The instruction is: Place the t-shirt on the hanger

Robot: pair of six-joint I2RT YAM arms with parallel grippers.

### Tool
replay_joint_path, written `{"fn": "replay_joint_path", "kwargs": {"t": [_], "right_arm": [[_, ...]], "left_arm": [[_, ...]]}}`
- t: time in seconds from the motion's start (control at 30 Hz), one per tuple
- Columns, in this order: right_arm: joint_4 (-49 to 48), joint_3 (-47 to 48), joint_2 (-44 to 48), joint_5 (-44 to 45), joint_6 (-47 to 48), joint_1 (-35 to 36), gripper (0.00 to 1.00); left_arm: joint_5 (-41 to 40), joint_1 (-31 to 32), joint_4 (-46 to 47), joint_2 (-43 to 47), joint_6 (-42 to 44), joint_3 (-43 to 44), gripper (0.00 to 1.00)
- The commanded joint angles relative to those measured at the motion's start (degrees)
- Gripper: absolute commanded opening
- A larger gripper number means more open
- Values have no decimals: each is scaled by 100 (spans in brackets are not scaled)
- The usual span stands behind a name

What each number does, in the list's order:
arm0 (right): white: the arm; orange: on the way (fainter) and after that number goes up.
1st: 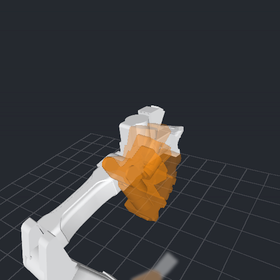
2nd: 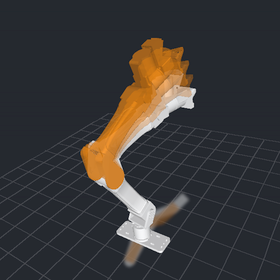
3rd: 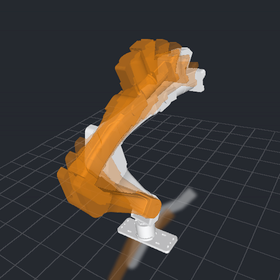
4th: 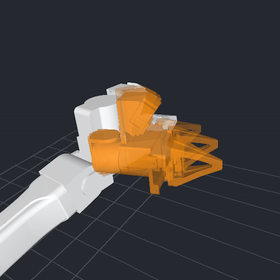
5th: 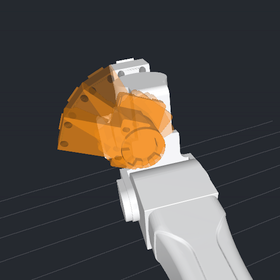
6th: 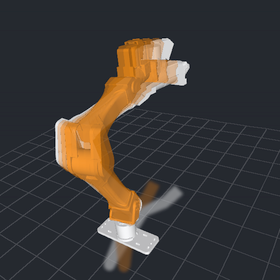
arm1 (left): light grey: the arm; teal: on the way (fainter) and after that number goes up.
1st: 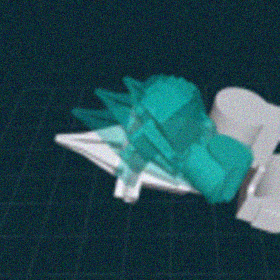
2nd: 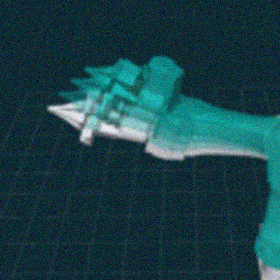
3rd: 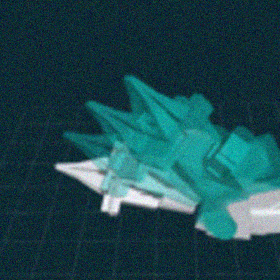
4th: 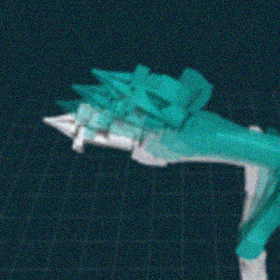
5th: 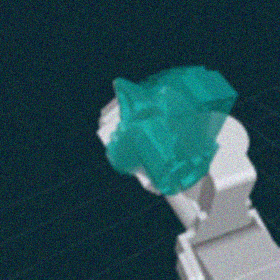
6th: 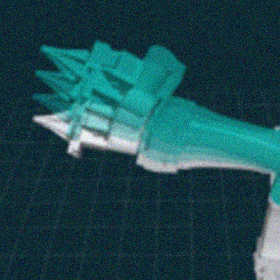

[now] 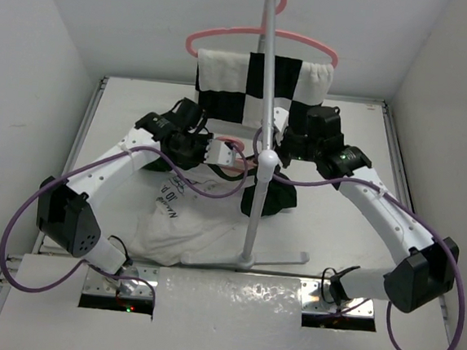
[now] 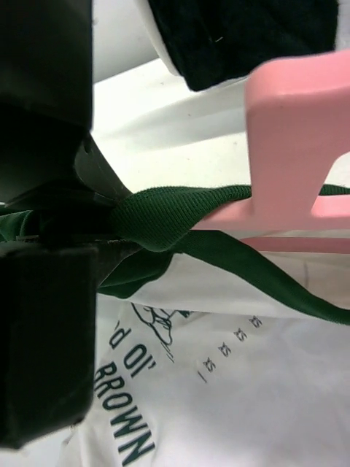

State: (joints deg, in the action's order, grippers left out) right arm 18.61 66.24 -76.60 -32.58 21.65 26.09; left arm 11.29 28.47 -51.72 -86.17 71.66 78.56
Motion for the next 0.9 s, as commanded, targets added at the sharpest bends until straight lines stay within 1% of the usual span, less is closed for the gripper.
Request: {"fn": "replay_joint_path", "kwargs": {"t": [0.0, 0.07, 0.13, 0.17, 0.23, 0.3, 0.37, 0.5, 0.57, 0.6, 0.63, 0.67, 0.7, 0.73, 0.77, 0.8, 0.83, 0.87], "right_arm": [[-350, 293, -267, -1170, -169, 37, 56], [-183, 293, -425, -1409, -126, 37, 57], [-260, 223, -601, -1523, -73, 37, 60], [-331, 145, -654, -1497, -82, 37, 66], [-489, 205, -891, -1558, -143, 46, 72], [-473, 363, -1189, -1568, -248, 46, 73], [-542, 451, -1340, -1332, -319, 37, 73], [-938, 241, -1586, -1233, -433, 54, 73], [-999, 118, -1639, -1225, -468, 81, 71], [-1043, 57, -1630, -1199, -486, 98, 68], [-1279, -109, -1595, -1146, -547, 107, 59], [-1455, -207, -1569, -1102, -696, 107, 54], [-1744, -364, -1551, -988, -767, 116, 42], [-1816, -383, -1551, -979, -846, 116, 35], [-1817, -349, -1603, -996, -899, 107, 25], [-1643, -192, -1656, -1074, -882, 116, 11], [-1528, -112, -1700, -1110, -890, 99, 0], [-1431, -59, -1744, -1223, -925, 90, 0]], "left_arm": [[557, 62, -48, 250, -46, 387, 0], [655, 54, -66, 259, -117, 414, 0], [752, 36, -118, 267, -161, 423, 0], [804, 19, -145, 276, -170, 423, 0], [954, 1, -206, 268, -213, 440, 0], [1041, 1, -224, 267, -231, 458, 0], [1112, 1, -198, 259, -301, 519, 0], [1393, -8, -198, 250, -442, 634, 0], [1420, -43, -171, 259, -512, 634, 0], [1524, -87, -163, 250, -573, 651, 0], [1621, -131, -154, 241, -635, 669, 0], [1726, -227, -154, 224, -670, 695, 0], [1936, -263, -189, 215, -775, 774, 0], [2025, -280, -180, 197, -828, 800, 0], [2166, -307, -171, 188, -881, 827, 0], [2219, -307, -163, 180, -969, 853, 0], [2272, -307, -119, 180, -1057, 871, 0], [2359, -333, -14, 180, -1231, 897, 0]]}}
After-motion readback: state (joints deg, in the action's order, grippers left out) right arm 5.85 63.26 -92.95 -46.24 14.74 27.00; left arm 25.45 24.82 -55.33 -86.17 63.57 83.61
